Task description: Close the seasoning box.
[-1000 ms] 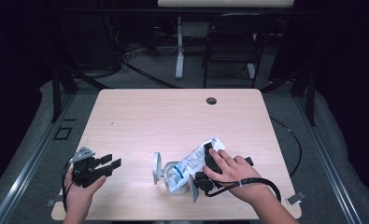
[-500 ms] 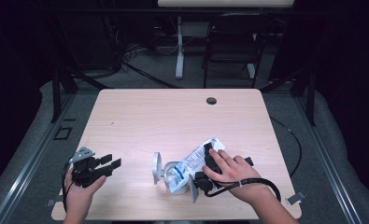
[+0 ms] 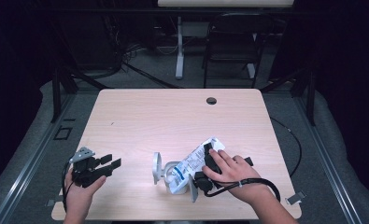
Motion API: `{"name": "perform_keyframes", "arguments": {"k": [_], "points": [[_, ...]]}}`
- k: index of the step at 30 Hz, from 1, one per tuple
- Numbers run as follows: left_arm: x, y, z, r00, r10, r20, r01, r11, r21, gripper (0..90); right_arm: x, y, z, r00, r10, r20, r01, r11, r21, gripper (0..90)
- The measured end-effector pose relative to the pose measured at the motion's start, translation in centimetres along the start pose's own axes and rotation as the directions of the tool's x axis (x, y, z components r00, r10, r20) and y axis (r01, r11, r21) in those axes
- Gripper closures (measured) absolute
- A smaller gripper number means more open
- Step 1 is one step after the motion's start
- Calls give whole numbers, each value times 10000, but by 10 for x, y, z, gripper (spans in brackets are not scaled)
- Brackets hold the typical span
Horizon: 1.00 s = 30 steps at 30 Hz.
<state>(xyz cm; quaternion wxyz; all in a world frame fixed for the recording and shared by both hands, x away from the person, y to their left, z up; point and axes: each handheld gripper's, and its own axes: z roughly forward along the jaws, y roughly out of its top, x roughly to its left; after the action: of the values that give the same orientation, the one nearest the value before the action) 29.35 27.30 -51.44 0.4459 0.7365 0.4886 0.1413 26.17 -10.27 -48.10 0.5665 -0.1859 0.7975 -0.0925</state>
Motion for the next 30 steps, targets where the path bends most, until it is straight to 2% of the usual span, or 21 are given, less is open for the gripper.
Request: {"name": "perform_keyframes", "arguments": {"k": [9,30], "points": [[0,0,0,10000,-2,0,2,10000,10,513,-2,1,0,10000,-65,-12,65,10000,24,614],[1,0,0,10000,-23,-44,23,10000,-46,513,0,1,0,9999,135,-52,-136,9999,-14,631]]}}
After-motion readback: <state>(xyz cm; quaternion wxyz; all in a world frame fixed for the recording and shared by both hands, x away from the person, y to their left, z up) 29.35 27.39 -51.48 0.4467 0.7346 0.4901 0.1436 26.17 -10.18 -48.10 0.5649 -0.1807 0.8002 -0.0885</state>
